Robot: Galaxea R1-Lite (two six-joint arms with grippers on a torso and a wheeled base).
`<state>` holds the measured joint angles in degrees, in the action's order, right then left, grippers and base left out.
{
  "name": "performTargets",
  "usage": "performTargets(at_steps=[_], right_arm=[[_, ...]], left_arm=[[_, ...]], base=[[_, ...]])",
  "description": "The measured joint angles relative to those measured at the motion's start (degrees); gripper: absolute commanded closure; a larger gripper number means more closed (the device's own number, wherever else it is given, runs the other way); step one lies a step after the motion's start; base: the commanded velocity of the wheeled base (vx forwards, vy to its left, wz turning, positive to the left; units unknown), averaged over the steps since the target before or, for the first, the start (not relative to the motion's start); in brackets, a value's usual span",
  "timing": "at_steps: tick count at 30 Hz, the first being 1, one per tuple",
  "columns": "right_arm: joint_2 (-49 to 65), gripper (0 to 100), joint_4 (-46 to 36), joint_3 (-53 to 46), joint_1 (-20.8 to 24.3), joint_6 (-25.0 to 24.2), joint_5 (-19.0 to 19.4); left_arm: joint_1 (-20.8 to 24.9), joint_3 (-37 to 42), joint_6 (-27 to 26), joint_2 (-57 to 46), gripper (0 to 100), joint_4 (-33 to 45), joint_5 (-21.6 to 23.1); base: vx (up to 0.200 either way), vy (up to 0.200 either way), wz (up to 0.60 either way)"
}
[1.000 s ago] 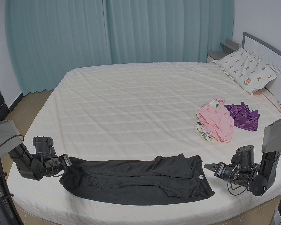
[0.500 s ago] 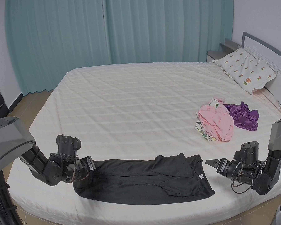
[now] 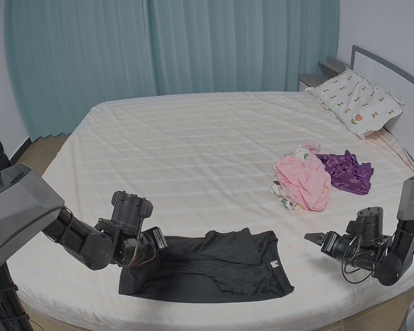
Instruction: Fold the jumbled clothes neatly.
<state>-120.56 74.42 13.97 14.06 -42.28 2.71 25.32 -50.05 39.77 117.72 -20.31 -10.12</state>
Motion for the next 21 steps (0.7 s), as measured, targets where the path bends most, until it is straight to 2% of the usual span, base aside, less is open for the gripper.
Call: performTargets(at_steps=[10,19,21], right_arm=[[-0.2,0,-0.02,0.0,0.11,0.0,0.0],[-0.6,0,-0.02,0.02,0.13,0.0,0.0],[-0.66,0,0.0,0.06,0.16,0.0,0.07]], left_arm=[[2.16,-5.38,2.93,1.99,100,2.83,-0.06],[3.78,-8.81,3.43,3.96,100,6.25,0.0],[4.04,-9.59,3.5,4.27,100,6.3,0.0]], base=[[0.0,-0.2,0.0],[0.0,-0.2,0.0],[0.0,0.0,0.0]])
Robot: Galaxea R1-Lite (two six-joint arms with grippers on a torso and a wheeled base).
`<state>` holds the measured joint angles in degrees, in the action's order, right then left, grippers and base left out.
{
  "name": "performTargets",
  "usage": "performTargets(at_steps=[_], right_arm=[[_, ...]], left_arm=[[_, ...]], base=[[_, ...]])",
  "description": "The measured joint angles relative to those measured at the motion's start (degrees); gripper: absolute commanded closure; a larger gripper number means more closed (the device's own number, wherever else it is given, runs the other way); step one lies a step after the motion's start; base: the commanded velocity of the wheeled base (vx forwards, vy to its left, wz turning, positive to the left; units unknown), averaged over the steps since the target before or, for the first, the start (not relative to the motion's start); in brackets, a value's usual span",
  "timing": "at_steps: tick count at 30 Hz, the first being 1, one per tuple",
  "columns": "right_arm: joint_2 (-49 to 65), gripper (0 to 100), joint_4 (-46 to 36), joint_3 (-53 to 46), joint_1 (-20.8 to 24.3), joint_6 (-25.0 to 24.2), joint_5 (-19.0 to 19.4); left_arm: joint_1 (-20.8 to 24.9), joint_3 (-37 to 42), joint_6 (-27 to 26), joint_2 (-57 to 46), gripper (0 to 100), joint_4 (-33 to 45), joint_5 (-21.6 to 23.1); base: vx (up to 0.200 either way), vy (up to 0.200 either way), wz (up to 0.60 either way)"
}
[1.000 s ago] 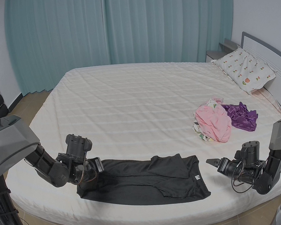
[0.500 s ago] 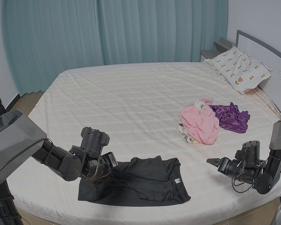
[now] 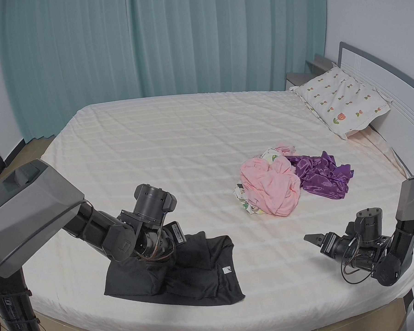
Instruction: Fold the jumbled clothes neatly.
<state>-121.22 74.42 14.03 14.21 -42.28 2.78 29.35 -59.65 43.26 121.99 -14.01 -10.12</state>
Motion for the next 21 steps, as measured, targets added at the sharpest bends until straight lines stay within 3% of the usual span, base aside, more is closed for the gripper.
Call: performTargets(at_steps=[11,12,21], right_arm=[[-0.13,0,0.02,-0.04,0.0,0.0,-0.05],[-0.16,0,0.02,-0.04,0.0,0.0,-0.05],[-1.24,0,0.57,-0.06,0.06,0.1,-0.07]], left_arm=[[-0.52,-3.61,1.56,4.56,100,0.11,-2.35],[-0.56,-3.83,1.73,5.05,0,0.09,-2.36],[0.2,-5.32,6.44,6.6,0,1.65,-2.11]], base=[[0.0,0.0,0.0],[0.0,0.0,0.0],[0.0,0.0,0.0]])
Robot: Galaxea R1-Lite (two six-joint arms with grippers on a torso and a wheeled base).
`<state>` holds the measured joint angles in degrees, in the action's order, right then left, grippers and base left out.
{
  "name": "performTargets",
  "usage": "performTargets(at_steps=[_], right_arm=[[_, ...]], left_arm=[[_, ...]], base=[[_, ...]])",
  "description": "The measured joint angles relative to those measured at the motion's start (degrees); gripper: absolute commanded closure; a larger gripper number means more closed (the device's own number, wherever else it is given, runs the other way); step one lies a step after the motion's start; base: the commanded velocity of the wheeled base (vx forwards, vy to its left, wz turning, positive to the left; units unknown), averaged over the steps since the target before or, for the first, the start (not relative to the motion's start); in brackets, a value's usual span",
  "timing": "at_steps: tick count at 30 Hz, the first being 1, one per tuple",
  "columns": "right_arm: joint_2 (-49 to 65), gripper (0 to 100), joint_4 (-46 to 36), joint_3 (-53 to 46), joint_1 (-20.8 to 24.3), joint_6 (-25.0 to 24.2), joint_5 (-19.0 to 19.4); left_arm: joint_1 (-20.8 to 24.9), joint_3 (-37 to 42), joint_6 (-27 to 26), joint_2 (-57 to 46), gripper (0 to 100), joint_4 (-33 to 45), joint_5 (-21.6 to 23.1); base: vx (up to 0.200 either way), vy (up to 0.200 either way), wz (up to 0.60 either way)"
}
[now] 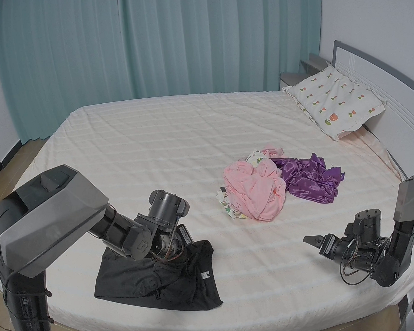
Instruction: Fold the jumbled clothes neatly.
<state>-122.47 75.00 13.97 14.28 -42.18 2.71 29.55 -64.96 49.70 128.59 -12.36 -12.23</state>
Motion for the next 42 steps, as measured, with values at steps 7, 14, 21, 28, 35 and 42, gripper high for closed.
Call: performTargets(at_steps=[7,14,21,28,35,42], right_arm=[[-0.33,0,0.05,0.0,0.16,0.0,0.0],[-0.46,0,0.05,-0.09,0.38,0.0,-0.02],[-0.52,0,0.07,-0.09,0.55,0.0,0.0],[-1.6,0,0.2,-0.02,1.13,0.01,-0.2],[-1.77,0,0.22,-0.02,4.19,0.24,-2.38],[-2.45,0,-1.32,3.36,8.66,0.83,-5.88]], left_arm=[[-0.67,-0.02,2.0,-2.6,0,0.11,0.2],[-3.38,6.39,6.68,-7.95,0,-0.26,6.92],[-7.84,12.0,8.98,-11.34,0,-0.44,10.45],[-12.14,13.9,11.42,-12.58,0,-1.65,14.01],[-15.34,17.79,13.1,-13.96,0,-6.74,20.85],[-18.37,23.54,13.23,-14.09,0,-17.09,21.33]], base=[[0.0,0.0,0.0],[-0.086,0.0,0.0],[0.0,0.0,0.0],[0.0,0.086,0.0],[0.0,0.2,0.0],[0.0,0.2,0.0]])
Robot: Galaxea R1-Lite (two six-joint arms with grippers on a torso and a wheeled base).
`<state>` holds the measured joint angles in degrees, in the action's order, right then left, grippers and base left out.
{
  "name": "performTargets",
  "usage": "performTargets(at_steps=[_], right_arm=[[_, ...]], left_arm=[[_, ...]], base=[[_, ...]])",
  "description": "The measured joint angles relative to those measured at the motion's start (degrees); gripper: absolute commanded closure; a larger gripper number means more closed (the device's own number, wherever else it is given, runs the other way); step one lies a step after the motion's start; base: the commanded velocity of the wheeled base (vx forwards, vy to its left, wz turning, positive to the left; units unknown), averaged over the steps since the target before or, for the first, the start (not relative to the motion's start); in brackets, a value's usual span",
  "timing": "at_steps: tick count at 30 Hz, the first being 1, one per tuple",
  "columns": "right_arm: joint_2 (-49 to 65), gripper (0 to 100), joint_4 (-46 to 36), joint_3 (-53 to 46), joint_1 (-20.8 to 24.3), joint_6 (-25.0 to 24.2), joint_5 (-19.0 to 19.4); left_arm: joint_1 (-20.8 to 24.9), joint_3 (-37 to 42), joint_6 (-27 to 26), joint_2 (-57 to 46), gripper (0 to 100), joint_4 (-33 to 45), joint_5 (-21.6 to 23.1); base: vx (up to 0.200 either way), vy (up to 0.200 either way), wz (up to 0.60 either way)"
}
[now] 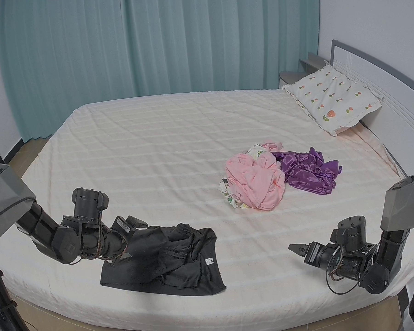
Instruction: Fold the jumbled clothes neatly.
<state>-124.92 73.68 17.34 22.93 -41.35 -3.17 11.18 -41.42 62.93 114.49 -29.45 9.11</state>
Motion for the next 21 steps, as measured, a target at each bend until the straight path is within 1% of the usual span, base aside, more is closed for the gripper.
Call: performTargets(at_steps=[2,5,11,15,21], right_arm=[[-0.3,0,-1.89,1.79,1.01,0.38,-0.28],[-0.79,0,-6.79,5.4,2.62,0.82,-0.55],[-1.96,0,-15.19,13.91,5.75,1.48,-1.83],[-3.69,0,-20.07,20.94,8.7,1.89,-4.19],[-6.92,0,-27.23,28.92,12.92,2.51,-7.17]], left_arm=[[-0.95,1.24,-0.01,0.13,0,-0.95,0.06],[-2.47,2.16,-0.15,0.44,0,-1.56,0.22],[-5.6,2.76,-0.33,1.46,0,-1.8,2.13],[-7.24,2.79,-0.35,2.12,0,-1.89,3.25],[-8.68,2.73,-0.37,3.17,0,-2.0,4.05]], base=[[0.0,0.2,0.0],[0.0,0.2,0.0],[0.0,0.2,0.0],[0.0,0.2,0.0],[0.0,0.2,0.0]])
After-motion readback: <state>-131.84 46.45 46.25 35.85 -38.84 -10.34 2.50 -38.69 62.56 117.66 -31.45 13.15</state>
